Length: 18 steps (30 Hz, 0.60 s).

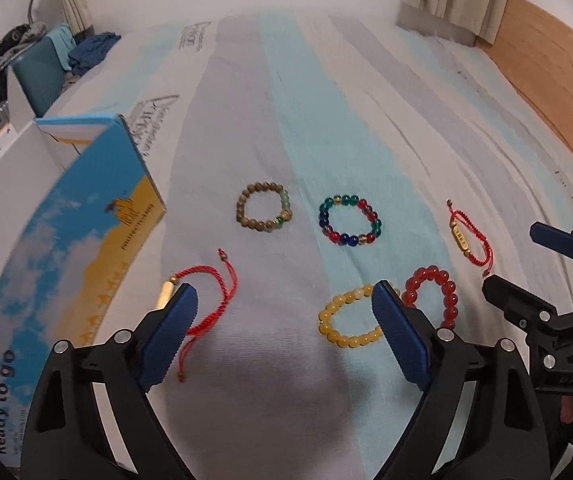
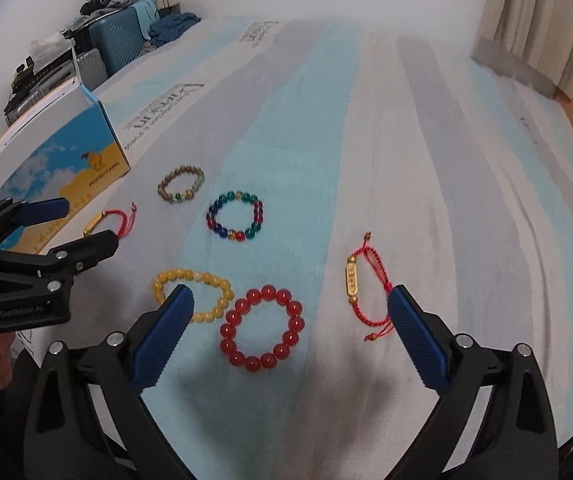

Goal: Organize jewelry
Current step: 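Lower the right tool around the red beaded bracelet while the left tool approaches the yellow bracelet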

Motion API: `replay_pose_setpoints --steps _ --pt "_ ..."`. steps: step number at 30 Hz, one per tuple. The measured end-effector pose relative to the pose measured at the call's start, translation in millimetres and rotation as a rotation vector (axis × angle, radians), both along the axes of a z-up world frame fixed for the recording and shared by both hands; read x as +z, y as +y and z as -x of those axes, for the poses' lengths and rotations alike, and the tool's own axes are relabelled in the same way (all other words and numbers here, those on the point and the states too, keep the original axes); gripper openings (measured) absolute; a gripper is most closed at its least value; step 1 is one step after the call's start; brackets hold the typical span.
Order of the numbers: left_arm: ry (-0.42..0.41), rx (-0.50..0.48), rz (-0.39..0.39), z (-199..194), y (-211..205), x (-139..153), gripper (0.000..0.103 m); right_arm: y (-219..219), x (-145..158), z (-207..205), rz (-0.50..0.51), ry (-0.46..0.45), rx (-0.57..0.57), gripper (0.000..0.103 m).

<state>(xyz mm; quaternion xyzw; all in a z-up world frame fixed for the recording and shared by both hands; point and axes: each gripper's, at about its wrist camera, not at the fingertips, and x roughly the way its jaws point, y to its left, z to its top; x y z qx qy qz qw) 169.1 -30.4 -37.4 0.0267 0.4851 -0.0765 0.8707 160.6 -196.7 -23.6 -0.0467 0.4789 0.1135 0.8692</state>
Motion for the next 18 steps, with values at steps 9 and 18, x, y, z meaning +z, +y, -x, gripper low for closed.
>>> replay_pose_setpoints --steps 9,18 --pt "0.074 -0.028 0.000 -12 -14 -38 0.072 1 -33 -4 -0.041 0.083 0.061 0.066" --pt "0.114 -0.039 -0.006 -18 -21 -65 0.066 -3 -56 -11 -0.060 0.136 0.060 0.055"
